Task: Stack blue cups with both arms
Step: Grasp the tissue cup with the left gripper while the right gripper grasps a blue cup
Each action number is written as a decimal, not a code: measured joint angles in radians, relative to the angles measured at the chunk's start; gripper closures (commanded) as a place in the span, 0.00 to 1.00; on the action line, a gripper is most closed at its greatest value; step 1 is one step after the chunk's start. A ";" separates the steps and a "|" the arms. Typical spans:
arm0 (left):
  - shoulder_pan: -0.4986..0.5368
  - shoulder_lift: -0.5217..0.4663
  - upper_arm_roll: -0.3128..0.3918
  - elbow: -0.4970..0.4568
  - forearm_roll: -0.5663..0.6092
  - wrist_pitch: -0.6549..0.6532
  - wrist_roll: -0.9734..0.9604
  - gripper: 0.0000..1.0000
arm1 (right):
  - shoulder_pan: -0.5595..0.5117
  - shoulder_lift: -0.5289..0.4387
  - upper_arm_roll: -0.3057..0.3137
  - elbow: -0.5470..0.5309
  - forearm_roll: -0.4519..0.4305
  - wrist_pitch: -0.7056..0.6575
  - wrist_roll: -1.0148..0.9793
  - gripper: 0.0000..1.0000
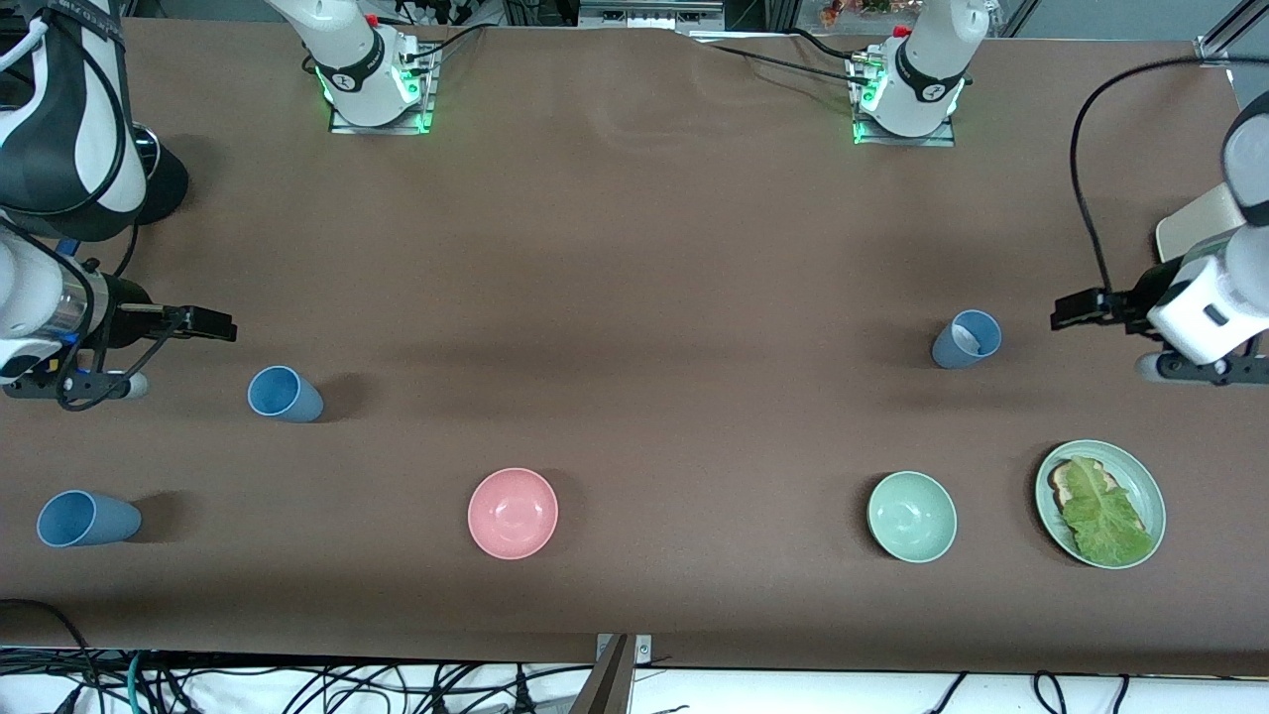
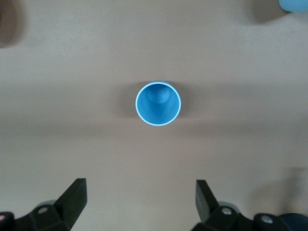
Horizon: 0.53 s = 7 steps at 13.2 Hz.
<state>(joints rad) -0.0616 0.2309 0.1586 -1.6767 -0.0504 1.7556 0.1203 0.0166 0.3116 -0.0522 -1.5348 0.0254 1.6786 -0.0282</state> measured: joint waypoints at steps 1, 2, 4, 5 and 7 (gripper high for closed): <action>0.005 -0.001 0.000 -0.070 0.000 0.086 0.000 0.00 | -0.002 0.009 -0.002 0.000 -0.005 0.019 -0.009 0.00; 0.011 -0.012 0.000 -0.146 0.000 0.171 0.001 0.00 | -0.004 0.024 -0.003 0.000 -0.027 0.050 -0.031 0.00; 0.025 -0.054 0.001 -0.303 0.000 0.311 0.006 0.00 | -0.022 0.068 -0.005 -0.002 -0.068 0.106 -0.094 0.00; 0.034 -0.079 0.001 -0.384 0.000 0.376 0.015 0.00 | -0.039 0.095 -0.006 -0.003 -0.071 0.127 -0.120 0.00; 0.051 -0.119 0.002 -0.518 0.000 0.467 0.037 0.00 | -0.066 0.149 -0.006 -0.009 -0.068 0.177 -0.146 0.00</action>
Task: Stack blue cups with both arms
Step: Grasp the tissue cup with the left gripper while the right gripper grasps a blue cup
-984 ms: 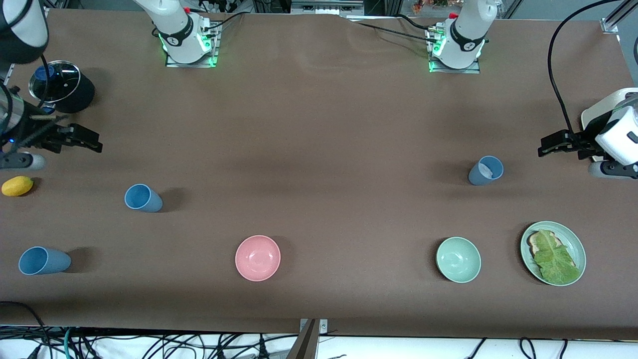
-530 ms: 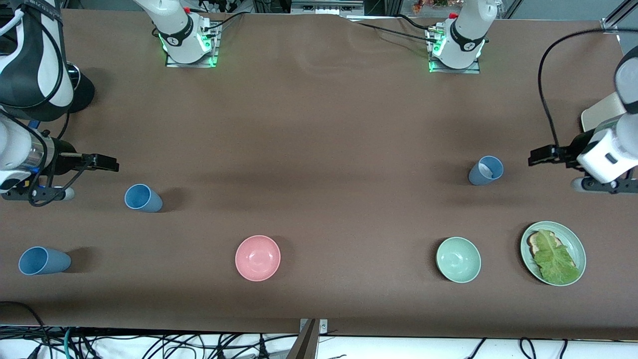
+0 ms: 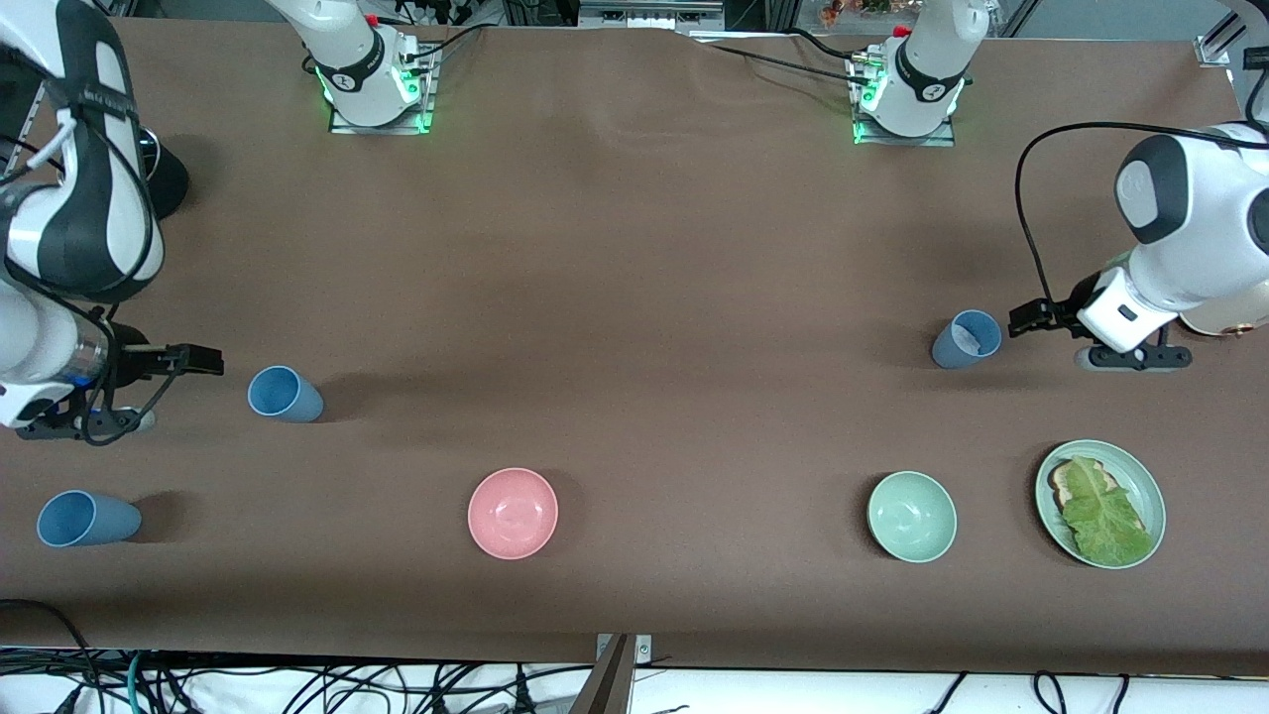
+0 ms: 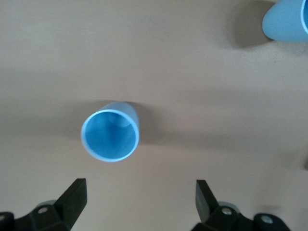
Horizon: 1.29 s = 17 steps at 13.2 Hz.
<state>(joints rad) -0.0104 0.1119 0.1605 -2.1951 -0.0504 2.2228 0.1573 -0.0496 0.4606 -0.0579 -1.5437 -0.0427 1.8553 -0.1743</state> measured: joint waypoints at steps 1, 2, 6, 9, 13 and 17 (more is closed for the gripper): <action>0.005 -0.013 0.000 -0.045 0.000 0.032 0.005 0.00 | -0.005 0.022 0.000 -0.008 0.009 0.028 -0.002 0.00; 0.009 -0.020 0.000 -0.082 0.000 0.068 0.007 0.00 | -0.005 0.039 0.000 -0.023 0.021 0.059 -0.003 0.00; 0.010 -0.004 -0.004 -0.160 0.000 0.184 0.007 0.06 | -0.005 0.054 0.002 -0.118 0.039 0.185 -0.014 0.00; 0.004 0.048 -0.008 -0.165 0.000 0.226 0.007 0.77 | -0.005 0.056 0.002 -0.138 0.061 0.230 -0.017 0.00; 0.002 0.069 -0.008 -0.161 0.000 0.232 0.007 1.00 | -0.005 0.057 0.002 -0.138 0.077 0.238 -0.020 0.00; -0.009 0.069 -0.050 -0.147 -0.083 0.232 -0.050 1.00 | -0.005 0.071 0.003 -0.138 0.078 0.247 -0.020 0.02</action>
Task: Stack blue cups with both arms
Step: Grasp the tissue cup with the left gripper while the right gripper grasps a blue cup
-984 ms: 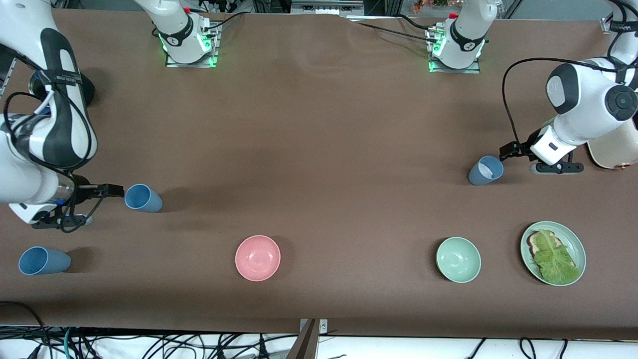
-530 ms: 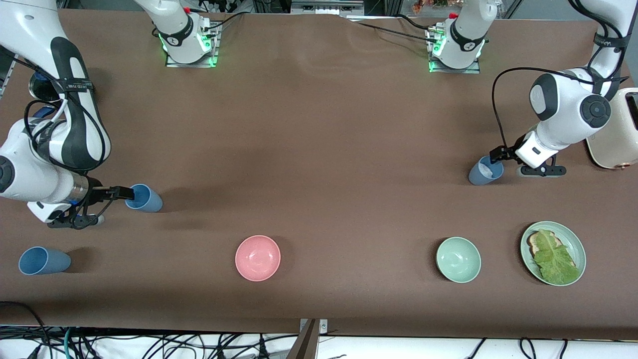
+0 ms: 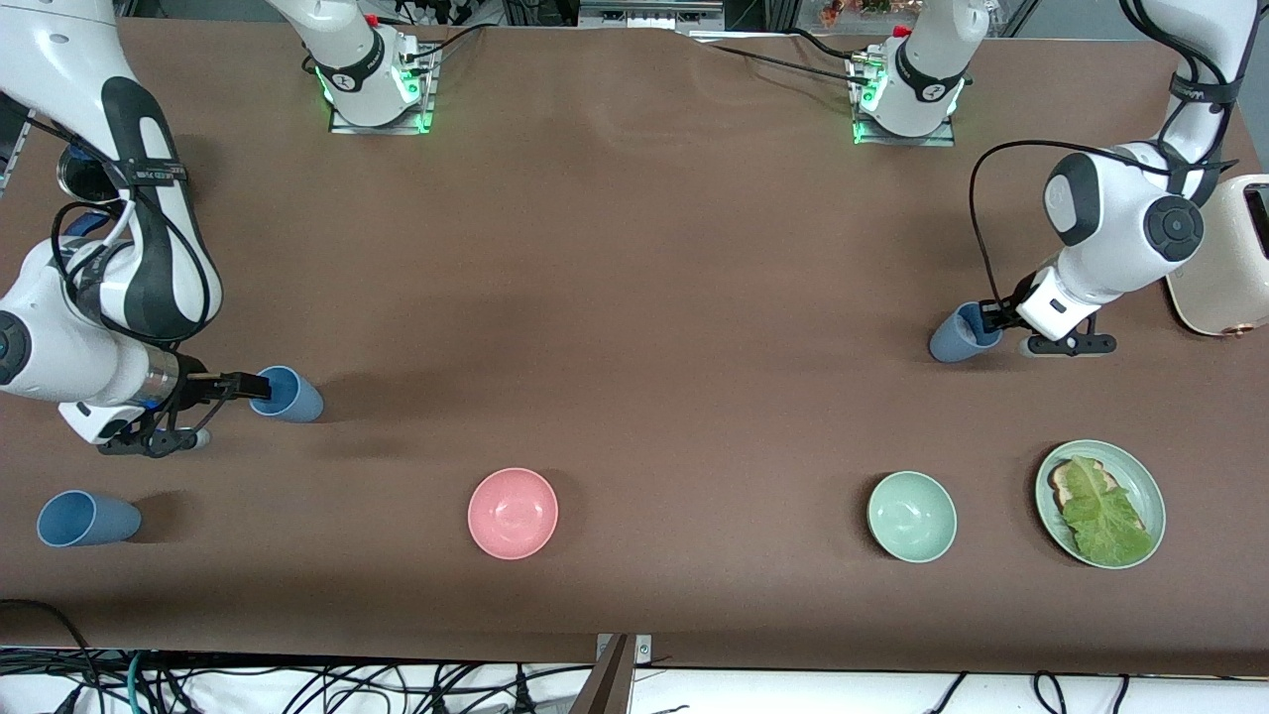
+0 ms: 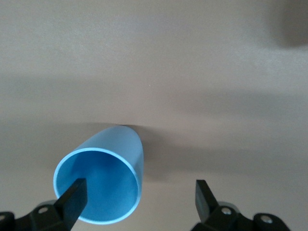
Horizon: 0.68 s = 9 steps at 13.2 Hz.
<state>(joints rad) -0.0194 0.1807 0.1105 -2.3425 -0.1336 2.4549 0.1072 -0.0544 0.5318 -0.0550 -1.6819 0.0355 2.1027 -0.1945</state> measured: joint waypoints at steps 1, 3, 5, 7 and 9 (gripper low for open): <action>-0.003 0.000 -0.033 0.003 -0.019 -0.001 -0.053 1.00 | 0.000 0.008 0.001 0.000 0.003 0.010 0.000 0.02; -0.010 -0.003 -0.108 0.016 -0.027 -0.013 -0.197 1.00 | 0.000 0.022 0.001 0.000 0.009 0.021 0.000 0.06; -0.017 -0.014 -0.186 0.050 -0.027 -0.082 -0.353 1.00 | 0.000 0.031 0.001 0.000 0.011 0.026 0.000 0.14; -0.019 -0.033 -0.279 0.109 -0.026 -0.180 -0.528 1.00 | 0.000 0.036 0.001 0.000 0.012 0.027 0.000 0.32; -0.031 -0.033 -0.402 0.182 -0.017 -0.238 -0.729 1.00 | 0.000 0.042 0.002 -0.001 0.014 0.027 0.000 0.64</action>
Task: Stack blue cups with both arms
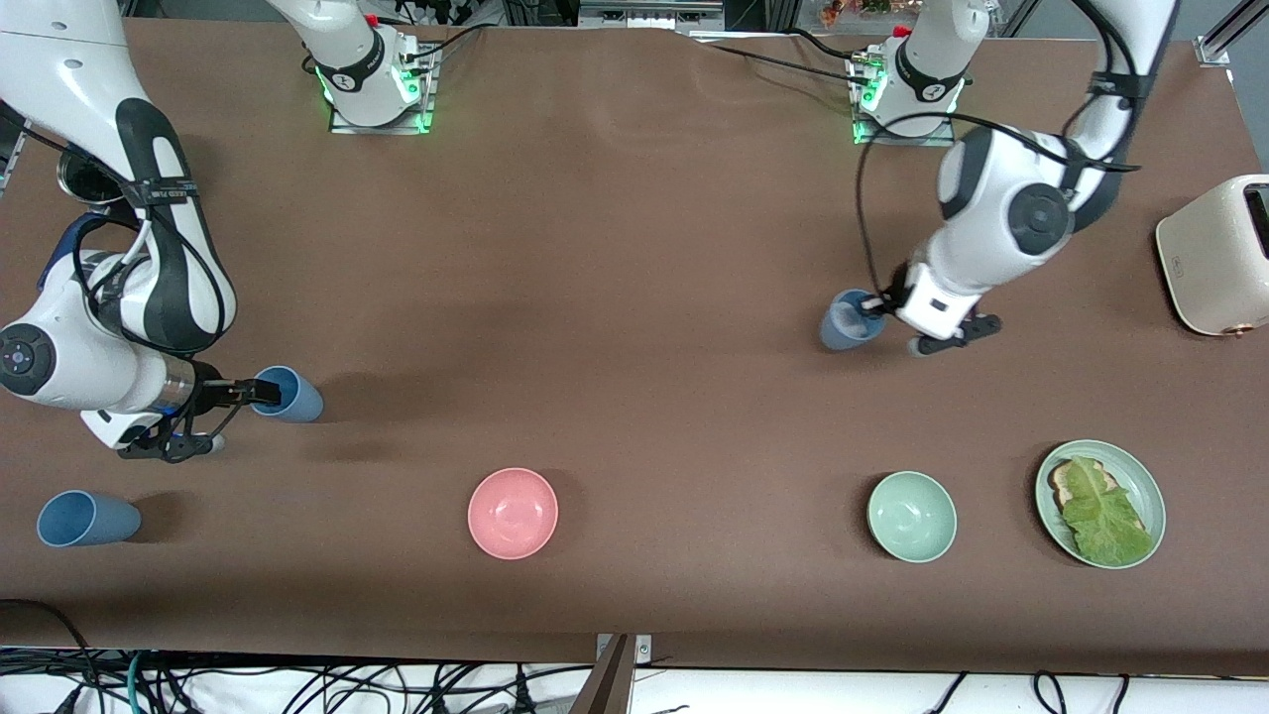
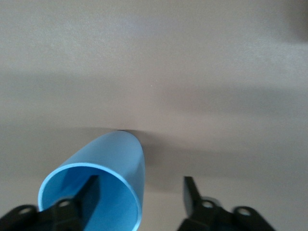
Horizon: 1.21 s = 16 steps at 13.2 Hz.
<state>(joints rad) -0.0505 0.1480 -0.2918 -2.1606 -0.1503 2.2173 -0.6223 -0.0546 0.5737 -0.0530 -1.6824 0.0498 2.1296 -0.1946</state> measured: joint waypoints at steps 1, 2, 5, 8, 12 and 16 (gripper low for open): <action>-0.021 0.011 -0.052 0.030 0.008 -0.007 -0.090 1.00 | 0.000 0.003 0.000 0.000 0.001 0.000 0.000 0.76; -0.056 0.033 -0.086 0.061 0.019 -0.008 -0.171 1.00 | 0.000 0.005 0.001 0.000 0.001 0.000 0.000 0.85; -0.181 0.192 -0.103 0.208 0.087 -0.003 -0.361 1.00 | 0.001 0.008 0.003 0.000 0.003 -0.001 0.000 0.99; -0.213 0.367 -0.101 0.336 0.217 0.004 -0.434 1.00 | 0.001 0.008 0.004 0.000 0.005 -0.001 0.000 1.00; -0.208 0.407 -0.093 0.377 0.238 0.005 -0.434 0.00 | 0.006 0.006 0.009 0.017 0.005 -0.017 0.000 1.00; -0.195 0.403 -0.087 0.389 0.241 -0.008 -0.433 0.00 | 0.026 -0.001 0.022 0.145 0.006 -0.173 0.009 1.00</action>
<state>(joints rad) -0.2453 0.5507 -0.3792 -1.7714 0.0903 2.2092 -1.0557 -0.0285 0.5723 -0.0308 -1.5376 0.0559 1.9567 -0.1861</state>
